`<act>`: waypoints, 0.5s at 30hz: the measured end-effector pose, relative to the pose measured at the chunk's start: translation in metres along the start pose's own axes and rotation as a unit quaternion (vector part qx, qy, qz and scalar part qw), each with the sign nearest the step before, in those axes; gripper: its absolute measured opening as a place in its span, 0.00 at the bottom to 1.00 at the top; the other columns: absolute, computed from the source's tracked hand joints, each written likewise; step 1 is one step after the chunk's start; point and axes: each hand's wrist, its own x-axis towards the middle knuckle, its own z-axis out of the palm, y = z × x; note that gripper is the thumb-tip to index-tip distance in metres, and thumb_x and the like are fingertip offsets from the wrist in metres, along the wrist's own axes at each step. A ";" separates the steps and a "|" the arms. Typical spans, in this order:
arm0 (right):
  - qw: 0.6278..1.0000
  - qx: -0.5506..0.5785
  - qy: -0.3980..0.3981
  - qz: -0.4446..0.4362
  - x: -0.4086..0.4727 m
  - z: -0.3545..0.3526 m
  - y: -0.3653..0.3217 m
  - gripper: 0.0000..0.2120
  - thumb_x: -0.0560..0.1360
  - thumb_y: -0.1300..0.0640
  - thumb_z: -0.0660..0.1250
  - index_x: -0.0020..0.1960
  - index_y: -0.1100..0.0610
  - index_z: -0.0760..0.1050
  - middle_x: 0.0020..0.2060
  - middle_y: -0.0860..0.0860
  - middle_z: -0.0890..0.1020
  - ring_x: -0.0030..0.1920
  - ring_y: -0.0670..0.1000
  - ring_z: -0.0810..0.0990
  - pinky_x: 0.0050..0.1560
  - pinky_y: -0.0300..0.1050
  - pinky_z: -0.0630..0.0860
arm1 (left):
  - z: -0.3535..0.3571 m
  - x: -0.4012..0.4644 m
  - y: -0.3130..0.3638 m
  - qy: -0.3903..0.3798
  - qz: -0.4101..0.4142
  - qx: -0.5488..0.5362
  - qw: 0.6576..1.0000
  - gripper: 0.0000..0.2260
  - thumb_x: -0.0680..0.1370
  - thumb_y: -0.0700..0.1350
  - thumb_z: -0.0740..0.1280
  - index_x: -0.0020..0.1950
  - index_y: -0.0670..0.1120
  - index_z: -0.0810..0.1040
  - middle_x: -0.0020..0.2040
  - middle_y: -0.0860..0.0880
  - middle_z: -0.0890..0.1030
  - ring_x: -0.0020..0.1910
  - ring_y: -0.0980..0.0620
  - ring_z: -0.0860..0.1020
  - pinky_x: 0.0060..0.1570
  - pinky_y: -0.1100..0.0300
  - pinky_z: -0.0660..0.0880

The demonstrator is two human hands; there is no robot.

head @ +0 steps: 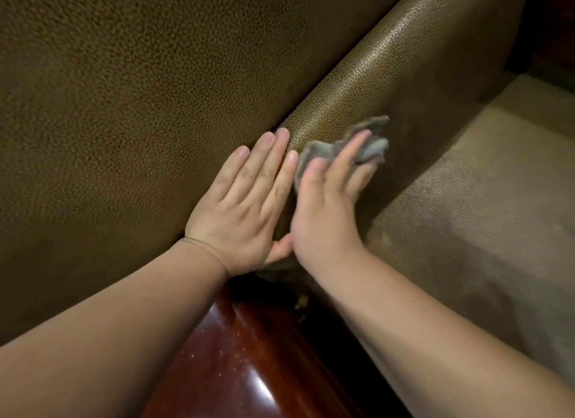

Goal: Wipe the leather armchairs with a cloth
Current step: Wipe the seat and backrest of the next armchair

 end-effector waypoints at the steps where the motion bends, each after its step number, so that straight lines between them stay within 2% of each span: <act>1: 0.998 -0.007 0.006 -0.056 -0.004 0.002 -0.001 0.34 0.82 0.41 0.41 0.84 0.50 0.34 0.79 0.62 0.28 0.80 0.57 0.27 0.73 0.40 0.24 | 0.001 0.000 0.000 0.009 0.000 0.000 1.000 0.40 0.82 0.63 0.56 0.83 0.33 0.59 0.82 0.33 0.60 0.83 0.37 0.60 0.83 0.45 0.52; 2: 0.997 -0.003 0.005 -0.073 -0.008 0.001 0.007 0.33 0.83 0.40 0.44 0.82 0.44 0.31 0.80 0.59 0.27 0.80 0.53 0.26 0.73 0.38 0.25 | 0.002 0.001 -0.001 0.011 0.001 0.000 1.000 0.41 0.81 0.63 0.56 0.82 0.33 0.59 0.82 0.33 0.60 0.83 0.37 0.60 0.83 0.45 0.51; 4: 0.997 -0.043 0.012 -0.059 -0.008 -0.009 0.044 0.32 0.84 0.41 0.46 0.80 0.39 0.30 0.80 0.57 0.29 0.81 0.52 0.28 0.76 0.41 0.29 | 0.004 0.003 0.000 0.004 0.001 -0.005 1.000 0.43 0.80 0.64 0.58 0.83 0.33 0.58 0.82 0.33 0.60 0.83 0.37 0.59 0.83 0.45 0.49; 5: 0.999 -0.046 0.018 0.006 -0.003 -0.016 0.061 0.31 0.85 0.42 0.46 0.81 0.40 0.31 0.81 0.56 0.30 0.82 0.53 0.30 0.78 0.43 0.33 | 0.005 0.003 0.000 0.001 -0.001 -0.004 1.000 0.43 0.80 0.64 0.59 0.83 0.33 0.57 0.83 0.33 0.59 0.83 0.38 0.58 0.83 0.45 0.49; 7: 0.989 -0.031 0.024 0.144 0.006 -0.023 0.075 0.31 0.87 0.45 0.46 0.84 0.48 0.34 0.82 0.57 0.34 0.83 0.57 0.37 0.80 0.47 0.39 | 0.006 0.002 -0.001 -0.001 -0.004 0.000 1.000 0.43 0.79 0.63 0.59 0.83 0.33 0.56 0.83 0.34 0.58 0.84 0.38 0.57 0.83 0.45 0.48; 8: 0.985 -0.024 0.019 0.170 0.009 -0.020 0.073 0.31 0.87 0.46 0.45 0.84 0.52 0.34 0.82 0.58 0.35 0.83 0.58 0.38 0.81 0.49 0.39 | 0.006 0.002 -0.003 -0.001 -0.004 0.002 1.000 0.43 0.79 0.62 0.59 0.84 0.33 0.55 0.83 0.33 0.57 0.84 0.37 0.57 0.83 0.45 0.48; 10: 0.993 -0.022 0.002 0.119 0.005 -0.010 0.041 0.33 0.85 0.45 0.40 0.84 0.57 0.33 0.82 0.60 0.33 0.82 0.61 0.35 0.79 0.51 0.33 | 0.007 0.005 -0.007 0.003 -0.010 0.004 1.000 0.41 0.81 0.60 0.58 0.84 0.33 0.53 0.83 0.33 0.57 0.84 0.37 0.56 0.84 0.45 0.48; 12: 1.000 -0.015 -0.013 0.005 -0.006 -0.003 0.005 0.33 0.84 0.40 0.41 0.83 0.49 0.32 0.80 0.59 0.29 0.81 0.58 0.29 0.77 0.49 0.28 | 0.006 0.006 0.001 0.009 -0.036 -0.027 0.999 0.37 0.84 0.58 0.53 0.84 0.33 0.51 0.84 0.33 0.55 0.84 0.36 0.55 0.84 0.45 0.47; 14: 0.995 -0.044 -0.021 -0.082 -0.013 -0.004 -0.005 0.30 0.86 0.41 0.45 0.82 0.40 0.33 0.79 0.54 0.25 0.80 0.54 0.26 0.78 0.50 0.32 | -0.001 -0.016 0.020 -0.018 -0.091 -0.066 0.993 0.34 0.86 0.55 0.50 0.84 0.33 0.49 0.84 0.34 0.51 0.85 0.37 0.52 0.84 0.45 0.44; 15: 0.992 -0.075 -0.016 -0.097 -0.016 -0.007 0.002 0.30 0.87 0.43 0.47 0.82 0.38 0.34 0.79 0.53 0.25 0.80 0.54 0.27 0.79 0.52 0.34 | -0.008 -0.038 0.031 -0.040 -0.129 -0.088 0.987 0.34 0.84 0.53 0.53 0.84 0.34 0.50 0.85 0.35 0.51 0.85 0.38 0.52 0.84 0.46 0.43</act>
